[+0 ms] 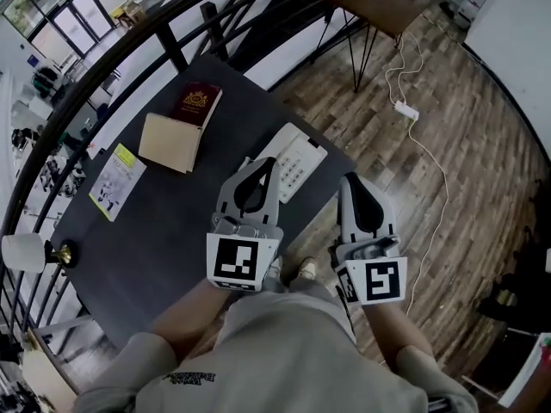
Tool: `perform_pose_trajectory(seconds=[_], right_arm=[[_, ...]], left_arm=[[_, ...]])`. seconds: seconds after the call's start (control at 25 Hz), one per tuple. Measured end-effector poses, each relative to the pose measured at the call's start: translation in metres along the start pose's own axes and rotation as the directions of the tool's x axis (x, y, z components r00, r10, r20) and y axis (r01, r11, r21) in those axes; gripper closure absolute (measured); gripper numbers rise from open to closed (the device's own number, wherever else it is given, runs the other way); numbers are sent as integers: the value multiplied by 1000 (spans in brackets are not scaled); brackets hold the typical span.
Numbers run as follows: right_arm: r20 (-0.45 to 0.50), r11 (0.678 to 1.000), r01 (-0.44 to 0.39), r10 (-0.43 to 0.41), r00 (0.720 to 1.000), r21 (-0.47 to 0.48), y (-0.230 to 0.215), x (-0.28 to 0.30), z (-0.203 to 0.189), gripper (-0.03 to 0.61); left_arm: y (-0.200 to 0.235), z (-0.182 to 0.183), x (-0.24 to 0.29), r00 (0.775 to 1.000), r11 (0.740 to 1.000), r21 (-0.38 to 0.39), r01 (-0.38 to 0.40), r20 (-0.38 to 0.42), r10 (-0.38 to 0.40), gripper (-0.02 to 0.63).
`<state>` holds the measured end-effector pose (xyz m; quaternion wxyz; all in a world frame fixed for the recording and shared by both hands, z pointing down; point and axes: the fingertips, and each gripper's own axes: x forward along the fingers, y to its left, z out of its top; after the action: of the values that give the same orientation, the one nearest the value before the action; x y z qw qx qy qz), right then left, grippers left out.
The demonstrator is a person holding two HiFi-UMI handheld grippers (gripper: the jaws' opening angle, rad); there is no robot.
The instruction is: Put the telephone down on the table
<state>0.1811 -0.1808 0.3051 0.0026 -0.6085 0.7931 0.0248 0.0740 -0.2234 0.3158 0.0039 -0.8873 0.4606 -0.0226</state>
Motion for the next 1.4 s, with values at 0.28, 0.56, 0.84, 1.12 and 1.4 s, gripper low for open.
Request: perform_pose_trajectory(seconds=[0.28,0.56,0.84,1.12,1.4], right_arm=[[117,992,0,15,993,-129,9,-44,66,574],[108,993,-15,27,994,-116,16,-73,59,574],[33,999,-23,24,999,-24,14,-77,34,575],[32,999,-17,19,999,-40,15,-79,36,577],[33,999,-15,16,999,-36,11,-80,39,577]], left_arm=[[-18,54,-29,996,999,-33,8,87,-5,611],[-45,68,-58,989,999,26,23,143,-27,611],[-59,35,-67,993,998,11,59,98,-60,611],[-63,26,-70,995,997,33,63,79,-65,611],[-66,31,-69,994,997,33,67,83,-70,609]])
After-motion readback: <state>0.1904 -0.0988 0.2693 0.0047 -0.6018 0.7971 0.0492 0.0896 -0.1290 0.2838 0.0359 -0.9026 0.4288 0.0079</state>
